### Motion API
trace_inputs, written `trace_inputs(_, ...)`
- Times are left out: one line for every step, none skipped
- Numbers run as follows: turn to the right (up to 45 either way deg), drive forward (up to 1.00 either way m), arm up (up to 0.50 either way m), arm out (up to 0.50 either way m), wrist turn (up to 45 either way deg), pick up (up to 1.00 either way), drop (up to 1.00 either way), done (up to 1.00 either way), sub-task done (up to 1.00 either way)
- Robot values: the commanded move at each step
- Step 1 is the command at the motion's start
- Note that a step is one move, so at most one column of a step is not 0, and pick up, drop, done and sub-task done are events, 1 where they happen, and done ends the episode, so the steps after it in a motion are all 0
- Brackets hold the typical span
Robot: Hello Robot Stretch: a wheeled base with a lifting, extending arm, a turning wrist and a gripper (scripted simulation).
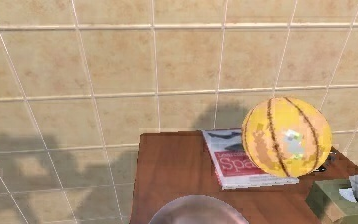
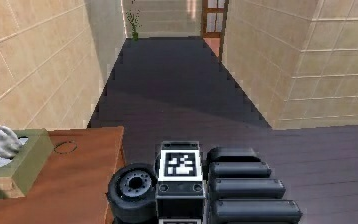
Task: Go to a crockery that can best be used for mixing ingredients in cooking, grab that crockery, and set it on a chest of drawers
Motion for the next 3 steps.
trace_inputs(0.0,0.0,0.0,0.06,0.0,0.0,0.0,0.0,0.0)
trace_inputs(0.0,0.0,0.0,0.0,39.0,0.0,0.0,0.0,0.0)
trace_inputs(0.0,0.0,-0.12,0.0,0.0,0.0,0.0,0.0,0.0)
